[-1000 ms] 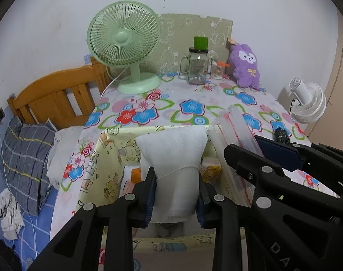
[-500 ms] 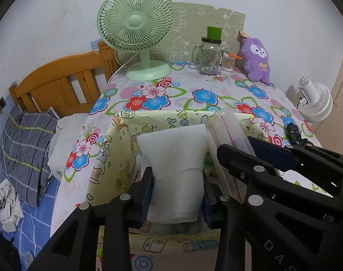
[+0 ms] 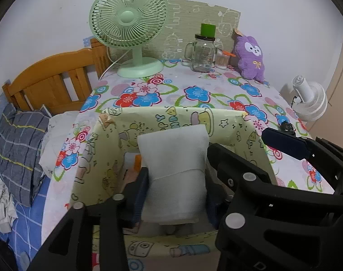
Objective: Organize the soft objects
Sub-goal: 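Carry both items over the box and open both grippers to drop them in, then withdraw both grippers from the box toward the black bag and cloth roll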
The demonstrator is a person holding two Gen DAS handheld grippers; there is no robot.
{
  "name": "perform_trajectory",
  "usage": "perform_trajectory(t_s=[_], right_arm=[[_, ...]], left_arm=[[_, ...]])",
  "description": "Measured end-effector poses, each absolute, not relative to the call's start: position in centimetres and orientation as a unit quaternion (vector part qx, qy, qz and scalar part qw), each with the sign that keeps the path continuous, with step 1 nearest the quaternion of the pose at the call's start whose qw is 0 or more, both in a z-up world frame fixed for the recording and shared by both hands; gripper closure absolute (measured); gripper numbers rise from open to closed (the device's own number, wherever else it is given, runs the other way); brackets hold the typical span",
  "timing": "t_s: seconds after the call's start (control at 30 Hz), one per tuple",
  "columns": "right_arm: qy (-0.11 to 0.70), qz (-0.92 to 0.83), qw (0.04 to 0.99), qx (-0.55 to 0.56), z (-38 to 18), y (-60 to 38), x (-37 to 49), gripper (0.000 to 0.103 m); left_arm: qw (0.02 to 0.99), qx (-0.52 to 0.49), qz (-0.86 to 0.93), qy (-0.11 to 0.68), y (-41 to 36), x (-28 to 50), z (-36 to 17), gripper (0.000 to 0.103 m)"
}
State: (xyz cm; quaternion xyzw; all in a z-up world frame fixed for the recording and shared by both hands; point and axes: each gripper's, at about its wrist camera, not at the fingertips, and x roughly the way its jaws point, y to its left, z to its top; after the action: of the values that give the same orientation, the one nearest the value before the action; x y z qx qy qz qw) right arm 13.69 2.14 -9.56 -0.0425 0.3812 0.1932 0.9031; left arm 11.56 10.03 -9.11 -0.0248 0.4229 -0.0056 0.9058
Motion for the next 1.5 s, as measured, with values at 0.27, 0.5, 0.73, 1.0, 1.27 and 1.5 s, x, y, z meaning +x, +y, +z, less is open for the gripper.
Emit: perform_trajectory(t_s=[0.27,0.5,0.73,1.0,1.27,1.5], right_arm=[[0.382,0.178,0.906,-0.036,-9.6,0.9,13.7,0.028],[0.381,0.171,0.908,-0.027,-9.5,-0.3,13.5,0.026],[0.374,0.165,0.913,-0.016,-8.8,-2.0,13.1,0.024],[0.36,0.155,0.92,-0.003,-7.5,-4.6,12.4,0.023],[0.344,0.144,0.928,0.001,-6.2,-7.0,11.4,0.022],[0.332,0.128,0.935,0.006,-5.2,-9.3,10.5,0.019]], left_arm=[[0.911,-0.019,-0.015,0.413,8.9,11.2,-8.7,0.018],[0.912,-0.011,-0.018,0.409,7.7,11.1,-8.3,0.013],[0.916,-0.005,-0.022,0.401,6.1,10.9,-7.4,0.011],[0.922,-0.004,-0.031,0.385,3.9,10.5,-6.0,0.01],[0.928,0.005,-0.04,0.371,1.5,9.8,-4.8,0.007],[0.931,0.013,-0.054,0.36,-0.7,9.4,-3.9,0.006]])
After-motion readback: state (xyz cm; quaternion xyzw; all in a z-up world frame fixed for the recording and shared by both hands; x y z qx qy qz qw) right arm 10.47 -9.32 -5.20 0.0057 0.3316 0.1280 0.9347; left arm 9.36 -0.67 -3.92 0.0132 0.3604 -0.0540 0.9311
